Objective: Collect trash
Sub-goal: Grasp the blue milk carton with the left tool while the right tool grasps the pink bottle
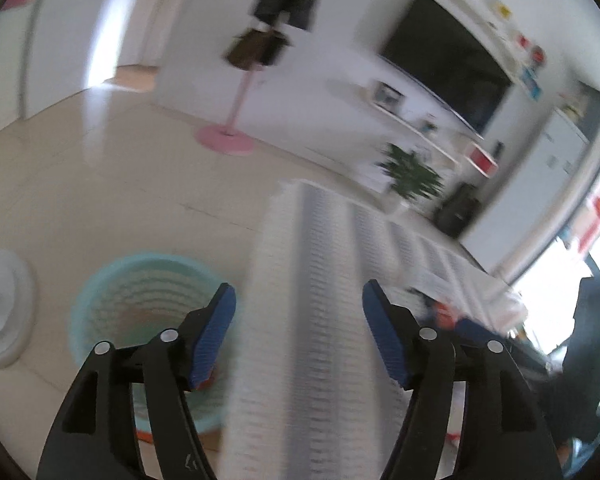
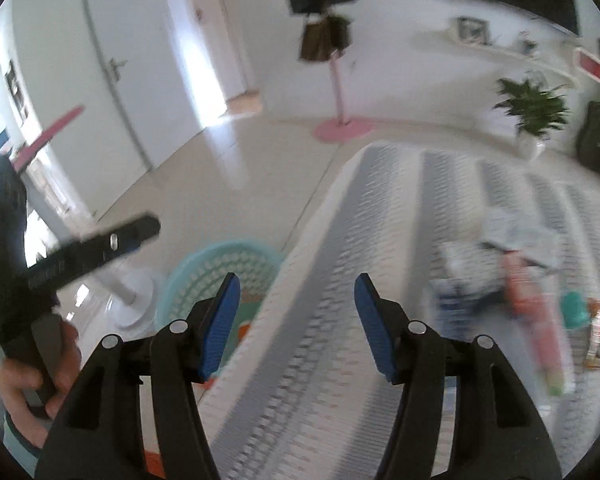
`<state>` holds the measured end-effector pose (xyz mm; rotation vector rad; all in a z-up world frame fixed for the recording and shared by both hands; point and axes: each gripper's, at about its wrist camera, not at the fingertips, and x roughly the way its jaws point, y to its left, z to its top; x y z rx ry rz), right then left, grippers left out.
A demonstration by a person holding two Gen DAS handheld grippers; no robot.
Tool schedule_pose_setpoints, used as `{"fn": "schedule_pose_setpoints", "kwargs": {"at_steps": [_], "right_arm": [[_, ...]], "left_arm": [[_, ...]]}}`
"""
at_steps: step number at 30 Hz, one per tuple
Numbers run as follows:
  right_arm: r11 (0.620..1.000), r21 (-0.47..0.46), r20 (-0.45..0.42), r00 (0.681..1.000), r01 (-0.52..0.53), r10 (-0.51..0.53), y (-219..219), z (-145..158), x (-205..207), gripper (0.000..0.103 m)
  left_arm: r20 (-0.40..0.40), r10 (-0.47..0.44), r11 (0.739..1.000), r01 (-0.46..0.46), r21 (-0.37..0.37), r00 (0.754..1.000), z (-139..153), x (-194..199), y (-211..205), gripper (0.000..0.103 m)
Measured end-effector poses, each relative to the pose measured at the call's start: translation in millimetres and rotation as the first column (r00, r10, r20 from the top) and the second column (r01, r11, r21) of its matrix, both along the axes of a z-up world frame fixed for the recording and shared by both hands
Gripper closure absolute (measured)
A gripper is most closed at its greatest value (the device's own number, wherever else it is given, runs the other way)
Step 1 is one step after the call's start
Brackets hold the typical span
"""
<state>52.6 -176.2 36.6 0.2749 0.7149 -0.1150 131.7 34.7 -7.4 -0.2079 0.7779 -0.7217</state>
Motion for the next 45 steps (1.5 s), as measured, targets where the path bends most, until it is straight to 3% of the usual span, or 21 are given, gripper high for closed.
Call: {"fn": "schedule_pose_setpoints", "kwargs": {"at_steps": [5, 11, 20, 28, 36, 40, 45], "right_arm": [[0.991, -0.054, 0.05, 0.991, 0.125, -0.122, -50, 18, -54, 0.047], [0.967, -0.058, 0.034, 0.969, 0.247, -0.245, -112, 11, -100, 0.047], [0.959, -0.026, -0.064, 0.957, 0.283, -0.284, -159, -36, -122, 0.047], [0.959, -0.005, -0.111, 0.953, 0.282, -0.281, -176, -63, -116, 0.05], [0.957, -0.051, -0.169, 0.942, 0.285, -0.29, -195, -85, -93, 0.053], [0.96, -0.053, -0.213, 0.936, 0.277, -0.282, -205, -102, -80, 0.053], [0.962, -0.018, -0.255, 0.929, 0.272, -0.267, -215, -121, -70, 0.053]], "left_arm": [[-0.019, -0.15, 0.989, 0.15, 0.014, 0.989, 0, -37, -71, 0.039], [-0.072, -0.244, 0.968, 0.247, 0.051, 0.967, -17, -61, -142, 0.035], [-0.215, -0.217, 0.942, 0.262, 0.211, 0.952, -75, -57, -217, 0.035], [-0.274, -0.148, 0.923, 0.233, 0.308, 0.95, -114, -47, -239, 0.041], [-0.303, -0.154, 0.921, 0.247, 0.299, 0.94, -133, -45, -242, 0.046], [-0.304, -0.183, 0.923, 0.27, 0.273, 0.935, -131, -46, -240, 0.055], [-0.257, -0.198, 0.919, 0.271, 0.288, 0.946, -123, -50, -236, 0.066]]}}
